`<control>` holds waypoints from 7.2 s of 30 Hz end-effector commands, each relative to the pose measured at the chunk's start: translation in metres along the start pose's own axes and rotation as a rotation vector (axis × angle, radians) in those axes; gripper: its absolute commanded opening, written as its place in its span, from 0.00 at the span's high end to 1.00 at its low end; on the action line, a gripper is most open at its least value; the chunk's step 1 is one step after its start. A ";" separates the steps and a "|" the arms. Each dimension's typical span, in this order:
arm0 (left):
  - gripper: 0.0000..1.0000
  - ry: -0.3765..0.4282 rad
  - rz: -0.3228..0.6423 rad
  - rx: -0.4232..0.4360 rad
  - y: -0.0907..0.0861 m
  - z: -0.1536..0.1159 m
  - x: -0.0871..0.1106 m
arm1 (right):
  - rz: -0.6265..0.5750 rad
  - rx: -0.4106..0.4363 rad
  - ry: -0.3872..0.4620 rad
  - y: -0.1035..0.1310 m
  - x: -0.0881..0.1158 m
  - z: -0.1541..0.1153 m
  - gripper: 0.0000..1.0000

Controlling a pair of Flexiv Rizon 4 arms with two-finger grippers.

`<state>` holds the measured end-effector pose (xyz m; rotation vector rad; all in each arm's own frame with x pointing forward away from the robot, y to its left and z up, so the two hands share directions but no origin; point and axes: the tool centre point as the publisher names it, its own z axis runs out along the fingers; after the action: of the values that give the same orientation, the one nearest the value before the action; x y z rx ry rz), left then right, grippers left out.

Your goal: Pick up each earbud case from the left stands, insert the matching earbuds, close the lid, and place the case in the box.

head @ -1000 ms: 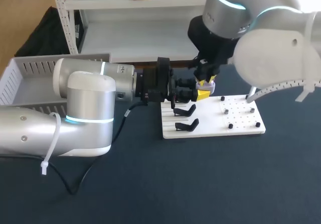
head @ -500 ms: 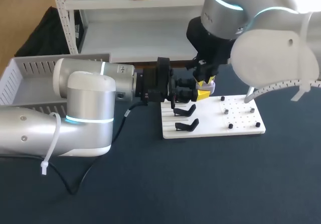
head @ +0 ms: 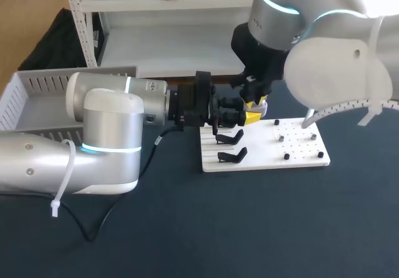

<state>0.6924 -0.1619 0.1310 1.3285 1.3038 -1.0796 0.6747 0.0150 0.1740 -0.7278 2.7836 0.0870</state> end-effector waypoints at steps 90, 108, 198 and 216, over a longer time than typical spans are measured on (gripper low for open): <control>1.00 0.001 0.000 -0.001 0.001 0.000 0.000 | -0.023 0.034 0.007 0.006 -0.007 -0.006 0.66; 1.00 0.001 0.000 -0.001 0.001 0.000 0.000 | 0.027 0.057 -0.078 -0.009 -0.015 -0.035 0.64; 1.00 0.001 0.000 -0.001 0.001 0.000 0.000 | 0.191 0.101 -0.064 -0.044 -0.017 0.003 0.60; 1.00 0.001 0.000 -0.001 0.001 0.000 0.000 | 0.191 0.089 -0.124 -0.043 -0.007 -0.029 0.57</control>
<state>0.6925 -0.1618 0.1311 1.3286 1.3039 -1.0795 0.7059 -0.0164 0.1995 -0.4221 2.7316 0.0363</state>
